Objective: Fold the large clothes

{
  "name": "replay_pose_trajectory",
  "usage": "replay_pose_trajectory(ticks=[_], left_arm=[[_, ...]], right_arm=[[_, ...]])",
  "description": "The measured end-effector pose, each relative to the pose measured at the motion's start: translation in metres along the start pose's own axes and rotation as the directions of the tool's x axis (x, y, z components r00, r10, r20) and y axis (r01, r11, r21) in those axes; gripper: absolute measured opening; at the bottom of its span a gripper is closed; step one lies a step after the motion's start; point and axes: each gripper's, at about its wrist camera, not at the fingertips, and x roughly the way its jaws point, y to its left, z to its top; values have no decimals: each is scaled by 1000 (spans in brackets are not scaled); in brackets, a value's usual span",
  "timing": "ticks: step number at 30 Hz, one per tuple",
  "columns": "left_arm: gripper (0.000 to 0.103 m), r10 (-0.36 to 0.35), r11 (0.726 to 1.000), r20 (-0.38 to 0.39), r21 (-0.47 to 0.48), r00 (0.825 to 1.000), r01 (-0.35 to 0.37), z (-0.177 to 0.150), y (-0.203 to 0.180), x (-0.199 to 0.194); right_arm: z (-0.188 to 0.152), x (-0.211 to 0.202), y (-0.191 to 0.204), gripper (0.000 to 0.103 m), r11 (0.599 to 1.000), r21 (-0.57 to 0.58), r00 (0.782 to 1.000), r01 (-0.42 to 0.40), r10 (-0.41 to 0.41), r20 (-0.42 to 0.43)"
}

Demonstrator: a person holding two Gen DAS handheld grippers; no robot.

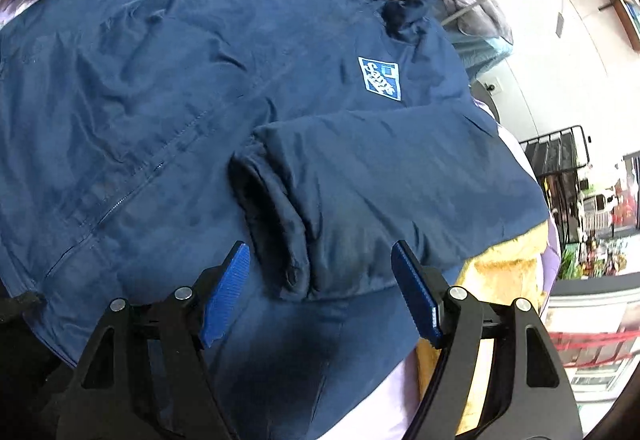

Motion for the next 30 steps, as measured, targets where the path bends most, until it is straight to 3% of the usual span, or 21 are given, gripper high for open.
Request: replay_pose_trajectory(ticks=[5,9,12,14,17,21,23,25,27,30], left_arm=[[84,-72,995,47,70,996,69,-67,-30,-36],[85,-148,989,24,20,989,148,-113,-36,-56],[85,-168,985,5,-21,986,168,-144,-40,-58],[85,-164,986,-9,-43,986,163,-159,-42,-60],[85,-134,991,-15,-19,991,134,-172,-53,-63],[85,-140,990,-3,32,990,140,-179,-73,-74],[85,-155,986,5,57,988,155,-180,-86,-82],[85,-173,983,12,62,985,172,-180,-96,-89],[85,-191,980,17,61,981,190,-178,-104,-94],[85,-216,975,33,63,976,214,-173,-115,-105]], right_arm=[[6,12,15,73,990,-131,998,57,-57,4],[8,30,17,72,975,-205,995,89,-95,-17],[9,39,9,54,975,-205,995,85,-92,-25],[10,42,-2,34,984,-170,997,60,-66,-28],[13,38,-27,22,999,-50,1000,-12,11,-7],[20,17,-80,17,980,163,992,-115,105,74],[23,1,-112,16,938,291,979,-189,156,134],[25,-15,-151,16,861,422,955,-283,211,209],[24,-34,-197,16,748,536,914,-392,251,318],[19,-58,-261,15,622,624,871,-473,224,438]])
